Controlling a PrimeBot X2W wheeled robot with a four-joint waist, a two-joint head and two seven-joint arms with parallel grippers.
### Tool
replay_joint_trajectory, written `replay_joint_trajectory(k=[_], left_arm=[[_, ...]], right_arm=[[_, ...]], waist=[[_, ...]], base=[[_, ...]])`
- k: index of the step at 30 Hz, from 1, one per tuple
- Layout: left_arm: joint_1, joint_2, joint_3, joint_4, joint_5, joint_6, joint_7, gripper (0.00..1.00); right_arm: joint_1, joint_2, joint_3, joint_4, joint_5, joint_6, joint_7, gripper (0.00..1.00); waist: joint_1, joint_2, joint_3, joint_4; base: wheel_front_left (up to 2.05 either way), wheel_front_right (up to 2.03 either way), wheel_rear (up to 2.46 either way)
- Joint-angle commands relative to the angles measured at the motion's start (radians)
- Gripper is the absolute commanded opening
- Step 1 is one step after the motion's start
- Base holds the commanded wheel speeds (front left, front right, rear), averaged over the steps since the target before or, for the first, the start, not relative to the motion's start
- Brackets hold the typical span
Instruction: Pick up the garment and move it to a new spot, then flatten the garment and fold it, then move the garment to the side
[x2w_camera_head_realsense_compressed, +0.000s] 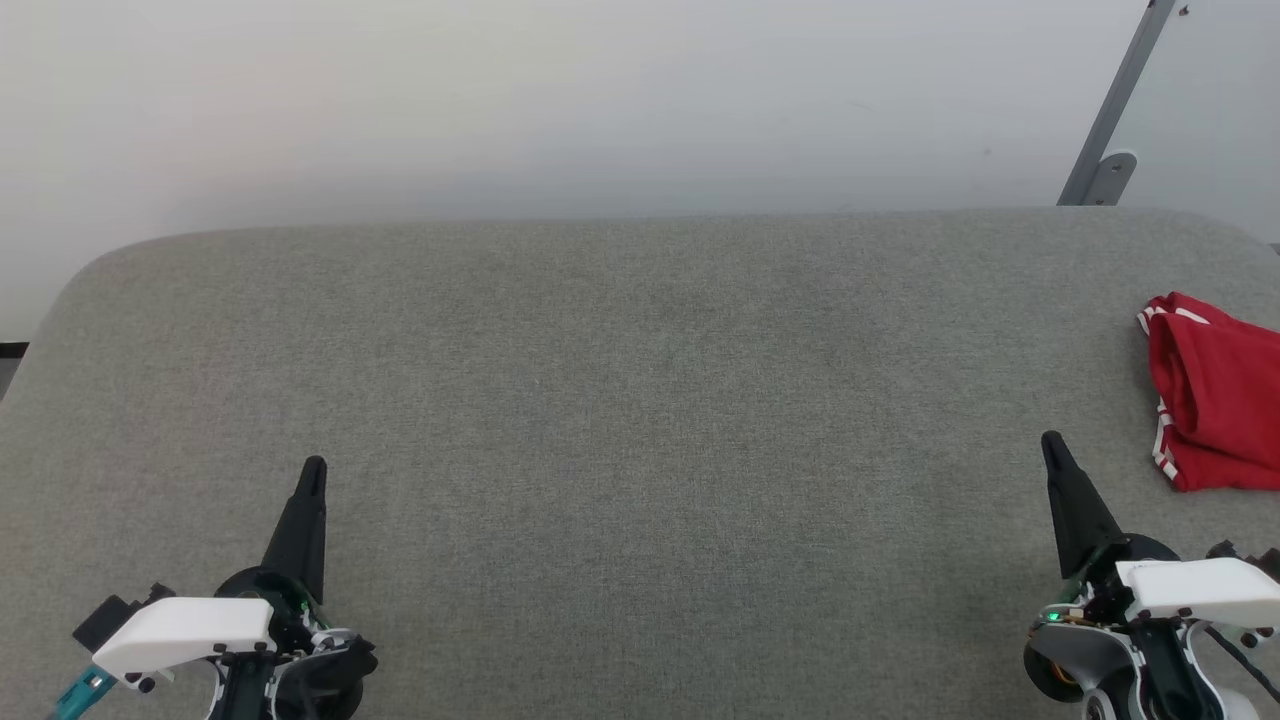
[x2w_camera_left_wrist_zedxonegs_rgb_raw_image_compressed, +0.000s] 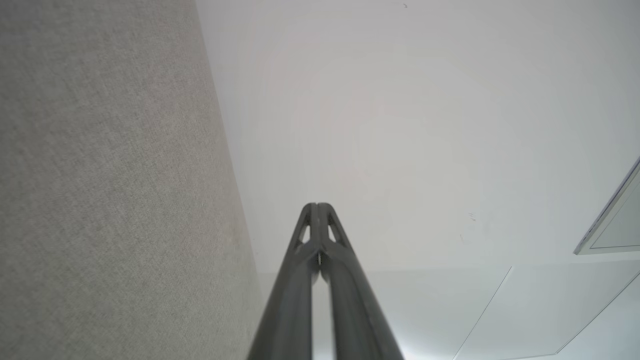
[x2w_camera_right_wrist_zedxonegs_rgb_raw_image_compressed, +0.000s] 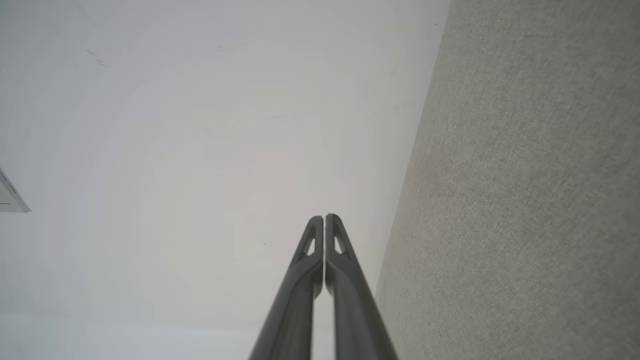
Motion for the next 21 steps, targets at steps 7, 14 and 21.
replay_joint_trajectory(k=[7,14,21], left_arm=[[-0.012,-0.001,0.003,0.0,0.003,-0.003,0.005,0.0],[-0.012,-0.001,0.003,0.0,0.004,-0.003,0.004,0.0],[-0.012,-0.001,0.003,0.0,0.004,-0.003,0.005,0.0]], right_arm=[[-0.004,0.002,0.0,0.002,0.003,0.0,0.002,0.0],[-0.004,0.002,0.0,0.002,0.004,0.0,0.001,0.0],[-0.004,0.002,0.001,0.002,0.004,0.0,0.001,0.0]], waist=[[0.0,0.0,0.0,0.0],[0.0,0.0,0.0,0.0],[0.0,0.0,0.0,0.0]], base=[[0.0,0.0,0.0],[0.0,0.0,0.0],[0.0,0.0,0.0]])
